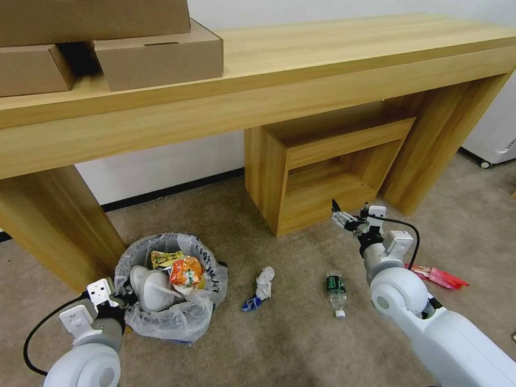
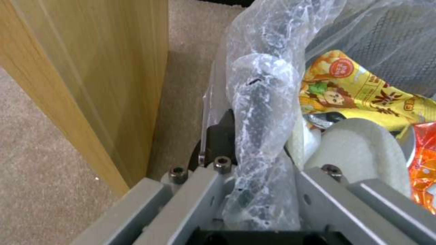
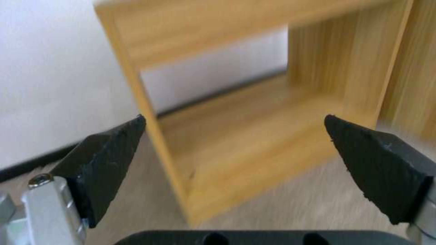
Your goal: Pick up the trash bin and place the garbage on the floor into it.
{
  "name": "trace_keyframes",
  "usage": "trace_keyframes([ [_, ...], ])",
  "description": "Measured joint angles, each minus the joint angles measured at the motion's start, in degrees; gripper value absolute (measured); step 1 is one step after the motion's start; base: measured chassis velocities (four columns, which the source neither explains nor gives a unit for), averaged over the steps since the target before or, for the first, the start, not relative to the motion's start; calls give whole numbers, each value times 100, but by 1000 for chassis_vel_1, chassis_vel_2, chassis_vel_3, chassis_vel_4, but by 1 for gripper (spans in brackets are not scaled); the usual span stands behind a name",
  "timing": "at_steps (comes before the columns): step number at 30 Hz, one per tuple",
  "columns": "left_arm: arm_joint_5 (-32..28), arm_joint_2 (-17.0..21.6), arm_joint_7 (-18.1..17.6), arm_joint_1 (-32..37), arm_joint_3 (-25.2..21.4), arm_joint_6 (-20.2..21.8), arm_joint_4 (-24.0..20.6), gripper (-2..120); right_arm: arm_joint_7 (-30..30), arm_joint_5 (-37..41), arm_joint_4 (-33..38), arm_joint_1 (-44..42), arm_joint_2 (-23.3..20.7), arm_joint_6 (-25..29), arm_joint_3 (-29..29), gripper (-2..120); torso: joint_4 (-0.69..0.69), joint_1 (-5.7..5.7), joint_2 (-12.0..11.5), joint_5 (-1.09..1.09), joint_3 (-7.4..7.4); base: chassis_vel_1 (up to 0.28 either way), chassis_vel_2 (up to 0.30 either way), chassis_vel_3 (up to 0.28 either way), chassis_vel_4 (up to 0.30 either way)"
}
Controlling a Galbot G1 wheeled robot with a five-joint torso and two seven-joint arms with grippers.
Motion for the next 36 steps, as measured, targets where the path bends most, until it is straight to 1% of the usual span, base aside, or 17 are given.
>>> trace_keyframes([
  [1,12,-14,-1,2,6,0,7,1,391,631,146,143,9,-421,-160,100,0,0,0,1,0,0,0,0,0],
  [3,36,-48,-1,7,17,-6,9,1,931,1492,196,360,47,-930,-421,100,1,0,0,-1,0,0,0,0,0],
  [6,47,-70,1,10,19,-9,9,1,1267,1968,113,538,101,-1216,-620,100,1,0,0,1,0,0,0,0,0],
  [7,60,-88,1,22,19,-16,2,1,1629,2388,-1,713,180,-1420,-845,100,0,0,0,0,0,0,0,0,0],
  [8,60,-88,1,22,19,-16,2,1,1629,2388,-1,713,180,-1420,-845,100,0,0,0,0,0,0,0,0,0],
  [10,85,-109,5,48,8,-30,-19,1,2116,2968,-218,964,313,-1619,-1210,100,1,0,0,-1,0,0,0,0,0],
  [18,118,-161,11,105,-27,-36,-106,1,2325,3362,-1027,1396,647,-1779,-1961,100,0,0,0,1,0,0,0,0,0],
  [25,132,-186,12,113,-27,-37,-119,1,2328,3397,-1298,1527,764,-1858,-2138,100,1,0,0,1,0,0,0,0,0],
  [26,139,-195,12,110,-17,-39,-120,1,2310,3395,-1614,1661,886,-1932,-2346,100,1,0,0,1,0,0,0,0,0],
  [27,139,-195,12,110,-17,-39,-120,1,2310,3395,-1614,1661,886,-1932,-2346,100,1,0,0,1,0,0,0,0,0],
  [30,143,-208,15,82,-1,-48,-116,1,2179,3232,-2229,1829,1227,-1994,-2696,100,0,0,0,-2,-1,0,0,0,0],
  [31,143,-208,15,82,-1,-48,-116,1,2179,3232,-2229,1829,1227,-1994,-2696,100,0,0,0,-2,-1,0,0,0,0],
  [32,151,-213,16,79,7,-56,-107,1,2140,3126,-2443,1857,1413,-1995,-2790,100,-2,0,0,-5,0,0,0,0,0],
  [33,153,-217,26,84,16,-57,-106,1,2053,3002,-2687,1878,1639,-1988,-2905,100,0,0,0,5,1,0,0,0,0],
  [34,169,-231,29,89,18,-73,-105,1,1965,2867,-2937,1934,1905,-1974,-2973,100,1,0,0,-2,0,0,0,0,0],
  [35,172,-250,36,111,22,-87,-113,1,1911,2794,-3183,1989,2160,-1970,-3017,100,2,0,0,2,0,0,0,0,0],
  [36,172,-250,36,111,22,-87,-113,1,1911,2794,-3183,1989,2160,-1970,-3017,100,2,0,0,2,0,0,0,0,0],
])
